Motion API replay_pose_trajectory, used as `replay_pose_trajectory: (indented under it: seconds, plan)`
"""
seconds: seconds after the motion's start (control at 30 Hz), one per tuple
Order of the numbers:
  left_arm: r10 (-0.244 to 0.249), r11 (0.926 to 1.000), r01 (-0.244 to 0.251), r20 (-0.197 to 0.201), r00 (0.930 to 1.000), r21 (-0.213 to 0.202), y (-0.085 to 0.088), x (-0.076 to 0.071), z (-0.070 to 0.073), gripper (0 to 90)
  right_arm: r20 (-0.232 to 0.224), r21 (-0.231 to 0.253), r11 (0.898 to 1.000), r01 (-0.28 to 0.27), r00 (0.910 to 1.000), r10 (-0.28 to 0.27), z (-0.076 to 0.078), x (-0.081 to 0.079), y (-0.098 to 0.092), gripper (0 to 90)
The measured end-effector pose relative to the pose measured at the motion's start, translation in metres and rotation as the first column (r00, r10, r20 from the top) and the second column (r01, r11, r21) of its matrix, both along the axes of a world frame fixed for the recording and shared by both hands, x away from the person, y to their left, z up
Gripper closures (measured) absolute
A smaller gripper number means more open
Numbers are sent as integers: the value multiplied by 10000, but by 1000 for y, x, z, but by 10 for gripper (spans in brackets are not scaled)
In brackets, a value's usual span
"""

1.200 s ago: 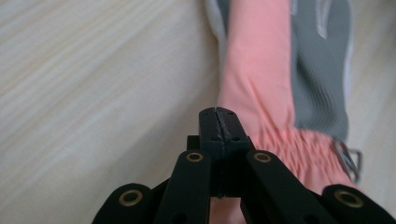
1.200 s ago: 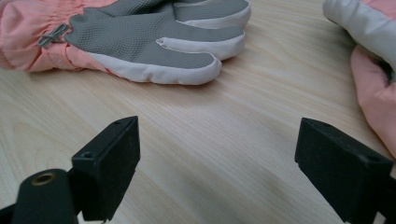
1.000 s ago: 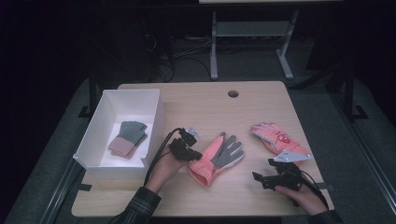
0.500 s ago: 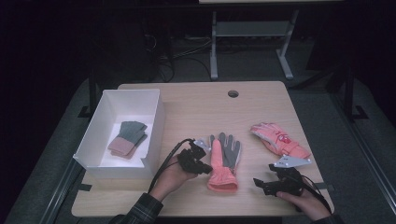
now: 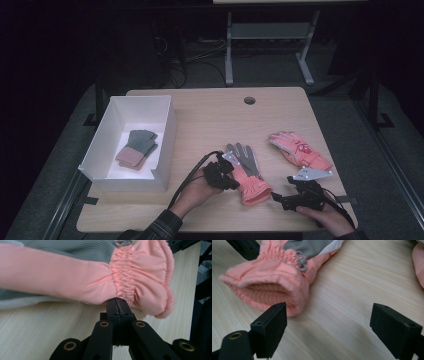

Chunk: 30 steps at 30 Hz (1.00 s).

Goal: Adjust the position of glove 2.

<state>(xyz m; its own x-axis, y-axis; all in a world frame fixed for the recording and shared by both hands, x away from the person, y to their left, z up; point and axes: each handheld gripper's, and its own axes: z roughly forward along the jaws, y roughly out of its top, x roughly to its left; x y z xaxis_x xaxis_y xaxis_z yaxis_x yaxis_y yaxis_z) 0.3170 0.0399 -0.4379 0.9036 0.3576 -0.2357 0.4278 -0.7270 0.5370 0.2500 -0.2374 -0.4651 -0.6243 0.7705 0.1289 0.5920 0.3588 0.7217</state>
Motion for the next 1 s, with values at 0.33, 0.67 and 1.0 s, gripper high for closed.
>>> replay_pose_trajectory:
  seconds: [0.33,0.67,1.0]
  plan:
    - [-301,9995,301,3,9995,33,-19,2,-5,897,-67,-5,10000,-43,10000,43,0,-1,2,140]
    - [-129,9998,134,340,9993,-146,-8,-5,2,822,-76,4,9993,-375,9993,375,4,-2,0,124]
    - [300,9995,-287,1223,9920,-123,36,-21,3,507,-537,-298,9962,-814,9954,797,16,0,-6,98]
